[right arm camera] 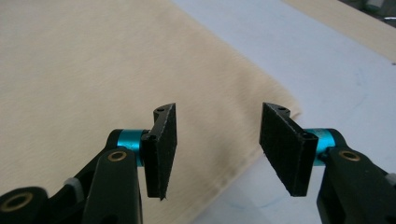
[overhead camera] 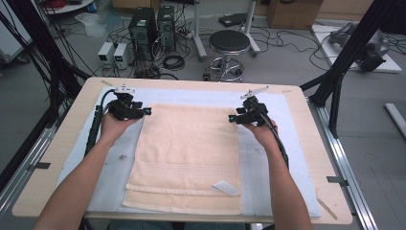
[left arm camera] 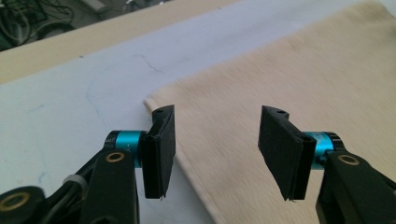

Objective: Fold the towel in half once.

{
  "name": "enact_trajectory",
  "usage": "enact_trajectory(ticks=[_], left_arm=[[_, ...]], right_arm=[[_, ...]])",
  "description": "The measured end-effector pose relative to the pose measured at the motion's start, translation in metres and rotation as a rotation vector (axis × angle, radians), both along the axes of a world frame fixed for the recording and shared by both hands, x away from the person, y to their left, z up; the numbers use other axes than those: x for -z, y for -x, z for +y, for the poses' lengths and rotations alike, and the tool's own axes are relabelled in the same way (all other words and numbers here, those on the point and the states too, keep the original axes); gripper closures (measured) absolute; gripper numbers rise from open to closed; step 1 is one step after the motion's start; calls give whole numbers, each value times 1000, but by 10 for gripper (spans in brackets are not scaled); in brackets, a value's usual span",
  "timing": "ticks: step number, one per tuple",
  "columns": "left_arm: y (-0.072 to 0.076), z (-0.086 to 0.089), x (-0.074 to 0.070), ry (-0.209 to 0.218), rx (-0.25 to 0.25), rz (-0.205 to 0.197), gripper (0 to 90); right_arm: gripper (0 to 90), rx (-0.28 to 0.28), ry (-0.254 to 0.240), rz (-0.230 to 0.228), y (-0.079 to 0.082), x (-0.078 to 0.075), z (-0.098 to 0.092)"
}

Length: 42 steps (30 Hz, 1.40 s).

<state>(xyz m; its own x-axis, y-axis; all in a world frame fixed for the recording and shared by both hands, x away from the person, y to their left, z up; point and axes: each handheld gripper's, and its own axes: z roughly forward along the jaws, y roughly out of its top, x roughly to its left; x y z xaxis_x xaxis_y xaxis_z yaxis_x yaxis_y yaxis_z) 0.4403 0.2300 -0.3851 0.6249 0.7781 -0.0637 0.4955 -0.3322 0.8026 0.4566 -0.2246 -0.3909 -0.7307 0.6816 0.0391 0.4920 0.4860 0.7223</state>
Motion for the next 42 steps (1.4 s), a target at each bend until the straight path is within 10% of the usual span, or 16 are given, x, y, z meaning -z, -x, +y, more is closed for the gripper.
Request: enact_trajectory(ticks=[20, 35, 42], left_arm=[[146, 11, 20, 8, 232, -113, 352], [176, 13, 54, -96, 305, -18, 401], [178, 10, 54, -114, 313, -36, 650]], right_arm=[[404, -199, 8, -124, 143, -2, 9], [551, -313, 69, -11, 175, 36, 9], [724, -358, 60, 2, 174, 43, 11]])
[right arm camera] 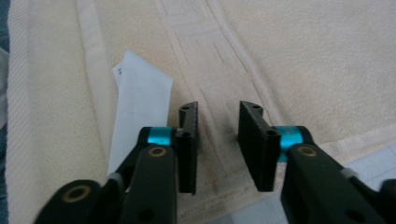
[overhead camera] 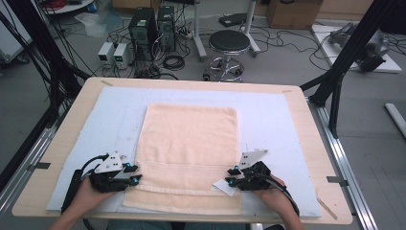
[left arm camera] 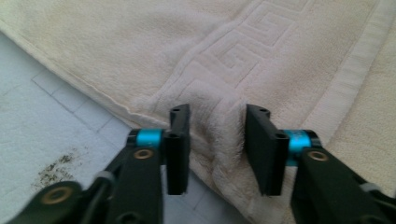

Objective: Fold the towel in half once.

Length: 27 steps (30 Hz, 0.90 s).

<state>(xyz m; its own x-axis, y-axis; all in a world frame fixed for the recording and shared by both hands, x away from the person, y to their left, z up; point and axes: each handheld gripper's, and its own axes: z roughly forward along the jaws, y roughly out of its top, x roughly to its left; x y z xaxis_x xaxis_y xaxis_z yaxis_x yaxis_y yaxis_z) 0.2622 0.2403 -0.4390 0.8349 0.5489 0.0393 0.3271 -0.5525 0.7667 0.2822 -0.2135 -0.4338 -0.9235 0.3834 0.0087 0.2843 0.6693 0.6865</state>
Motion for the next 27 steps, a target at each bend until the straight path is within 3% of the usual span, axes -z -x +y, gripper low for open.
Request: enact_trajectory(ticks=[4, 8, 14, 20, 25, 27], left_arm=[[2, -4, -2, -15, 5, -2, 752], [3, -3, -8, -1, -5, -2, 819], [6, -1, -23, 31, -20, -34, 825], [17, 5, -48, 68, -26, -71, 826], [33, 8, -57, 64, 7, -65, 825], [38, 8, -55, 72, 28, -30, 809]], right_arm=[[820, -5, 2, 17, -2, -2, 0], [853, -17, -2, 18, -2, -7, -1], [857, -22, -16, -6, -1, -23, -1], [857, -19, -58, -30, 5, -44, -5], [854, -49, -76, -48, 24, -60, -9], [837, -72, -84, -40, 31, -63, -10]])
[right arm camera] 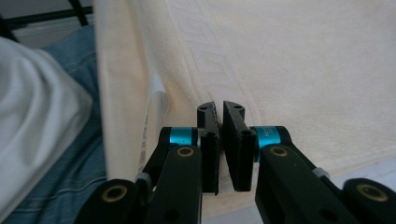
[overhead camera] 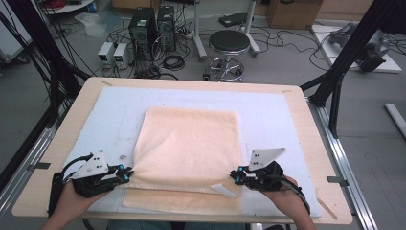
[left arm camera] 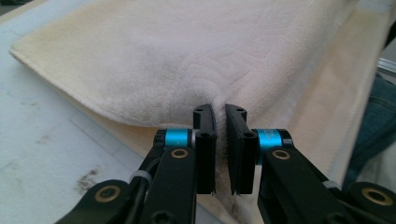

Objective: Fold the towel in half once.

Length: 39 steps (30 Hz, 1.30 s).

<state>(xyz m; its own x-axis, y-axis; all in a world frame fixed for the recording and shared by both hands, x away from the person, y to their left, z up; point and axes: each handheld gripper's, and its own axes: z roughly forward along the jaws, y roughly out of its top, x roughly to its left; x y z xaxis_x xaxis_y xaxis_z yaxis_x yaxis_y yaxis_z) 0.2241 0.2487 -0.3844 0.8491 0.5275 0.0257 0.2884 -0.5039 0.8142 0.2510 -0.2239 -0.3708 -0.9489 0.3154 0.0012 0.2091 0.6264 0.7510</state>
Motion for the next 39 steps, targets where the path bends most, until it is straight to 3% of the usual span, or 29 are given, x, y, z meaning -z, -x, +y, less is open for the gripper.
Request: enact_trajectory(ticks=[3, 4, 8, 13, 17, 24, 31, 33, 39], left_arm=[[4, 1, 8, 12, 9, 34, 677], [4, 1, 11, 6, 8, 41, 630], [-1, -4, 21, -16, 12, 51, 604], [-13, -12, 31, -46, 34, 46, 589], [-21, -17, 36, -53, 20, 41, 554], [-41, -22, 35, -26, -30, 49, 424], [-55, -29, 42, -48, -36, 53, 446], [-57, -29, 45, -54, -37, 65, 439], [-55, -24, 52, -74, -44, 89, 425]], right_arm=[[701, -14, 9, 36, 4, 5, -2], [696, -4, 12, 47, 4, 8, -3], [678, 0, 12, 69, 1, 21, 1], [652, 14, 38, 57, -11, 36, 9], [635, 40, 33, 56, -20, 42, 12], [570, 99, 15, 62, -41, 48, 15], [583, 118, 33, 80, -59, 54, 21], [580, 120, 56, 96, -59, 57, 22], [545, 122, 76, 82, -51, 62, 22]])
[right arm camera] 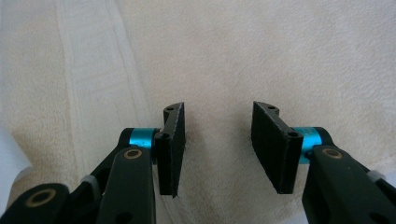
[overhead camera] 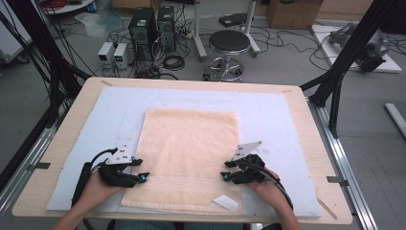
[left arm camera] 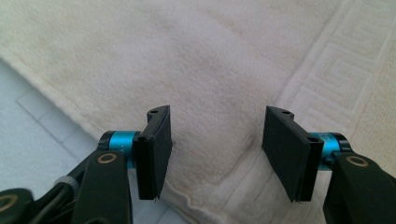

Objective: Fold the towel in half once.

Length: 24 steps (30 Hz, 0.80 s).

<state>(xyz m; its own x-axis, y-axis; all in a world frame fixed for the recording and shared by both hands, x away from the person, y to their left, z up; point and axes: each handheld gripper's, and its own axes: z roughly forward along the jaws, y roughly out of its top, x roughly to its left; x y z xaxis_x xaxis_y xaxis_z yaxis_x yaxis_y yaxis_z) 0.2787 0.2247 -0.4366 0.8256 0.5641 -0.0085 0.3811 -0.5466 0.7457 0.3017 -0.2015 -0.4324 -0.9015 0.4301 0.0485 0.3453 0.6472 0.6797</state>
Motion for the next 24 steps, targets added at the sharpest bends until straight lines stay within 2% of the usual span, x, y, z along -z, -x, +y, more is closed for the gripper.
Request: enact_trajectory(ticks=[6, 11, 14, 17, 21, 24], left_arm=[[4, 4, 3, 23, -12, 3, 417], [6, 4, 3, 20, -11, 1, 411], [5, 5, 2, 25, 1, 10, 371], [4, 7, 0, 39, -10, 29, 320], [2, 8, -4, 48, -34, 25, 245], [1, 7, -8, 62, -45, 19, 185]], right_arm=[[541, 8, 10, -11, 6, 1, 0], [537, 12, -4, -15, 7, 2, -2], [526, 7, -11, -9, 6, 2, -2], [466, 9, -17, -1, 6, 0, -2], [397, 39, -49, -18, 2, -6, -5], [298, 69, -59, -33, -1, -12, -5]])
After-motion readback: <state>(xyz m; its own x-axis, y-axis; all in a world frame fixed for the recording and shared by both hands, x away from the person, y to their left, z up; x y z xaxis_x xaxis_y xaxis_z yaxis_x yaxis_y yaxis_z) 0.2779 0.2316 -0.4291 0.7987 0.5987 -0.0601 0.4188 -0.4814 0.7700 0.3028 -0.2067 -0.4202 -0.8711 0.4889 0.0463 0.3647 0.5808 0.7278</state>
